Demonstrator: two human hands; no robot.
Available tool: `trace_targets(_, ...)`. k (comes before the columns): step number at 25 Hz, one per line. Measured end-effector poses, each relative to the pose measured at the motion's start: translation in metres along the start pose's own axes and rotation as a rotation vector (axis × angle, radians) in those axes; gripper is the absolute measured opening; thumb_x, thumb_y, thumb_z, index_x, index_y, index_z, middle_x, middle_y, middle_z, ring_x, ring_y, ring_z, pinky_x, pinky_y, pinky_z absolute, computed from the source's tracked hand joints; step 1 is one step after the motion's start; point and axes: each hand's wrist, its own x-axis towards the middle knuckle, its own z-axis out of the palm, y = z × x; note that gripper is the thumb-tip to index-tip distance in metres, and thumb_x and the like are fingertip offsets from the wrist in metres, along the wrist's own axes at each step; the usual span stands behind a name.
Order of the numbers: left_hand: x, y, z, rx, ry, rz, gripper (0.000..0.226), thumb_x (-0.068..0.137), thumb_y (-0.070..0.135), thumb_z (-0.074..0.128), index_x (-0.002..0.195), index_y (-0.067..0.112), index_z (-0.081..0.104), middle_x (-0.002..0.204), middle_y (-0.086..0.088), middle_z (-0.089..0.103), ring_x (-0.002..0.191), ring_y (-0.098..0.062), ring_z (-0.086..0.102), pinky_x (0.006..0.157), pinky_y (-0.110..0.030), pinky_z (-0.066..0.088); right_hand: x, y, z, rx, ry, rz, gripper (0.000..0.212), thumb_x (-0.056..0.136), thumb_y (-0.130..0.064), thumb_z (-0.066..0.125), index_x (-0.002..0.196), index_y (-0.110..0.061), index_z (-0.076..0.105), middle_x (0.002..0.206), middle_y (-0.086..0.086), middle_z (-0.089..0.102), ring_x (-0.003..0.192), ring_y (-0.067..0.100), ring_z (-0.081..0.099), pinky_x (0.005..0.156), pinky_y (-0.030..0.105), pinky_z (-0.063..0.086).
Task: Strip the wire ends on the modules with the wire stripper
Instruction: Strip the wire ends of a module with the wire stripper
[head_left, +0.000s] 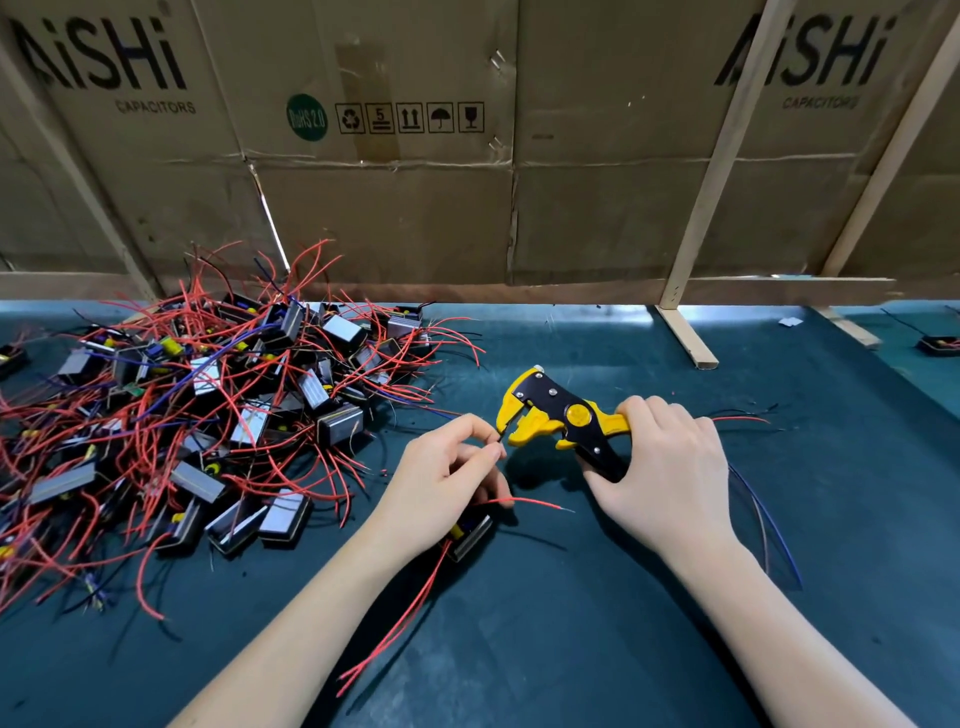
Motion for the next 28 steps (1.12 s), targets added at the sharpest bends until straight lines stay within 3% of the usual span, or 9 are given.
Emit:
trace_targets(7,0.0030,-0.0051,0.0003,-0.082,-0.001,-0.011,0.017,0.100,0.010,0.051,0.087,0.001,0.058,0.069,-0.007,0.074,0.060,-0.010,0.057,0.065,-0.016,0.047,0.0001,-0.0021,0.0001,-0.003,0.053,-0.039,0.040,0.060,-0.035,0.080,0.081,-0.009,0.058,0.070,0.003,0.055,0.065,0.031,0.053,0.062,0.037,0.038)
trace_targets(20,0.0042,-0.0084,-0.0027,-0.134,-0.032,-0.035,0.017,0.100,0.010,0.051,0.086,0.002,0.057,0.071,-0.009,0.075,0.055,-0.008,0.054,0.064,-0.017,0.047,0.0005,-0.0009,-0.0011,0.055,0.076,-0.046,0.036,0.055,-0.026,0.084,0.068,-0.008,0.055,0.058,0.003,0.052,0.053,0.032,0.051,0.052,0.032,0.041)
trace_targets(28,0.0018,-0.0055,-0.0070,-0.142,-0.061,-0.056,0.018,0.100,0.011,0.053,0.085,0.005,0.061,0.066,-0.011,0.072,0.054,-0.009,0.049,0.059,-0.016,0.044,-0.0004,0.0009,0.0015,0.087,0.006,-0.030,0.044,0.048,-0.022,0.091,0.058,-0.007,0.051,0.049,0.005,0.047,0.042,0.033,0.046,0.050,0.026,0.028)
